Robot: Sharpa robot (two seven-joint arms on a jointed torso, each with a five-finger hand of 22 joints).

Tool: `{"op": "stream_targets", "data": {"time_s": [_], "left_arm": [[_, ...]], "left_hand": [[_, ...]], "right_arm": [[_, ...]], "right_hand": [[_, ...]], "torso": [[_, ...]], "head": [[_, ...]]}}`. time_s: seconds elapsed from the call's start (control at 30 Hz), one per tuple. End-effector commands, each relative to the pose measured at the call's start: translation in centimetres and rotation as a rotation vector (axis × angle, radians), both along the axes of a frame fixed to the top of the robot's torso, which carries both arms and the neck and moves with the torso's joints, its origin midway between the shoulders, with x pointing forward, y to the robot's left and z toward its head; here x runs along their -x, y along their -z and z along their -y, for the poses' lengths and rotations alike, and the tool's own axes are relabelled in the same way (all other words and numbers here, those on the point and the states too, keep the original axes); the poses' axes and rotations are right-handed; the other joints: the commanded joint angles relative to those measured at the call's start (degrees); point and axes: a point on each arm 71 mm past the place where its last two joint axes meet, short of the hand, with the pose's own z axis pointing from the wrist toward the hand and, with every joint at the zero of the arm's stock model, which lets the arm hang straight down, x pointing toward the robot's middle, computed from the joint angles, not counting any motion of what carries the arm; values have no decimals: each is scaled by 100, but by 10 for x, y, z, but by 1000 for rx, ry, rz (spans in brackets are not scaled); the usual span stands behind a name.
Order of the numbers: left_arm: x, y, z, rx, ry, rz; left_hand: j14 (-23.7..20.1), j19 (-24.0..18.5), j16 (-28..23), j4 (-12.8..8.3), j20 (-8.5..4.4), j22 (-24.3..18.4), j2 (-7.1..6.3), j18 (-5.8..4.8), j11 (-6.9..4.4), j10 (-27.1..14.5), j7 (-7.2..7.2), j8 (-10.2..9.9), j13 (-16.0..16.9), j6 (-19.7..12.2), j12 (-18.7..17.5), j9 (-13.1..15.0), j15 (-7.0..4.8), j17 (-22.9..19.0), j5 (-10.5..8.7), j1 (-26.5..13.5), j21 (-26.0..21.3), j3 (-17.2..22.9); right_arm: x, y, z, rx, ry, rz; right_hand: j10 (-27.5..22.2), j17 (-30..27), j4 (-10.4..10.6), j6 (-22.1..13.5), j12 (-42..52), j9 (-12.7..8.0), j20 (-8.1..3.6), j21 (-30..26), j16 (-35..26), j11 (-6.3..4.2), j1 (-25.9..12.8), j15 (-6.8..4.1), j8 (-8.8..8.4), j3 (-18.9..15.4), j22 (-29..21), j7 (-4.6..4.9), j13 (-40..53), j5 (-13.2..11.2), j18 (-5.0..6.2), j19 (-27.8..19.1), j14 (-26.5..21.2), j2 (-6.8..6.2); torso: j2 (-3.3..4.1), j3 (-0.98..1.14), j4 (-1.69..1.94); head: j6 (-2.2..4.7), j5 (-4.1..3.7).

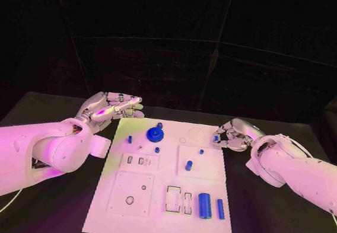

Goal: Assemble the parts on the task board

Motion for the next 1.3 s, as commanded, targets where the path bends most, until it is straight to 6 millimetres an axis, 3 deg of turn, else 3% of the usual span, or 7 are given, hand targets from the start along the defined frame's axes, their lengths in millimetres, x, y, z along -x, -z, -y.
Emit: {"op": "stream_targets", "data": {"time_s": [0.03, 0.23, 0.53, 0.77, 1.03, 1.23, 1.3], "left_arm": [[0, -1, 1, 8, 11, 5], [0, -1, 1, 8, 11, 5], [1, -1, 1, 8, 11, 5], [1, -2, 0, 8, 10, 5], [1, -2, -1, 7, 6, 6], [-1, -1, -1, 8, 4, 5], [-2, -1, -1, 9, 2, 6]], "left_hand": [[24, 38, -38, -28, 8, -9, 10, 44, -8, 34, 0, -26, 4, 24, -26, 1, -6, 6, 32, -23, -26, -8], [24, 38, -38, -28, 8, -9, 10, 44, -8, 34, 0, -26, 4, 24, -26, 1, -6, 6, 32, -23, -26, -8], [24, 40, -44, -31, 8, -12, 10, 43, -6, 33, 2, -31, 3, 22, -32, 0, -5, 7, 32, -27, -29, -10], [24, 40, -44, -31, 8, -12, 10, 43, -6, 33, 2, -31, 3, 22, -32, 0, -5, 7, 32, -27, -29, -10], [24, 40, -44, -31, 8, -12, 10, 43, -6, 33, 2, -31, 3, 22, -32, 0, -5, 7, 32, -27, -29, -10], [24, 41, -48, -33, 8, -14, 12, 43, -5, 34, 3, -33, 3, 22, -35, -1, -5, 7, 32, -30, -31, -11], [25, 41, -48, -34, 8, -15, 12, 43, -5, 34, 4, -33, 3, 22, -36, -1, -5, 7, 31, -31, -31, -11]], "right_arm": [[-1, -1, 0, -1, 8, -3], [-1, 0, 0, 4, 20, -4], [5, -5, -6, -17, 21, 36], [20, -13, -17, -53, 0, 56], [41, -31, -49, -96, -52, 65], [47, -40, -80, -111, -103, 62], [49, -41, -97, -116, -131, 55]], "right_hand": [[41, 1508, 4, 50, 13, 9, -29, 31, 14, -21, -6, -38, 36, 33, 1150, -2, 236, -20, -47, 411, 584, 28], [41, 1508, 4, 60, 12, 9, -33, 33, 14, -25, -10, -42, 39, 40, 1154, -7, 235, -20, -48, 413, 584, 31], [38, 1508, -26, 135, -4, -8, -75, 38, 14, -65, 26, -82, 40, 242, 1166, -44, 225, -23, -50, 418, 584, 155], [39, 1508, 0, 140, -13, -23, -85, 40, 14, -66, -49, -86, 19, 321, 1171, -44, 219, 48, -51, 421, 584, 157], [36, 1508, 18, 145, -23, -28, -87, 42, 14, -66, -92, -87, 12, 349, 1175, -45, 210, 64, -52, 423, 584, 148], [37, 1508, 20, 147, -22, -29, -87, 42, 14, -67, -98, -88, 10, 355, 1176, -46, 212, 61, -52, 423, 584, 147], [39, 1508, 22, 148, -22, -30, -88, 42, 14, -67, -103, -88, 9, 361, 1177, -47, 213, 59, -53, 423, 584, 147]], "torso": [[-1, 2, 1], [-2, 2, 1], [-8, 8, -8], [-20, -11, -1], [-55, -35, 4], [-118, -66, 0], [-135, -77, 18]], "head": [[-13, 0], [-17, 0], [-20, 16], [-17, 5], [-64, 34], [-123, 115], [-133, 158]]}}
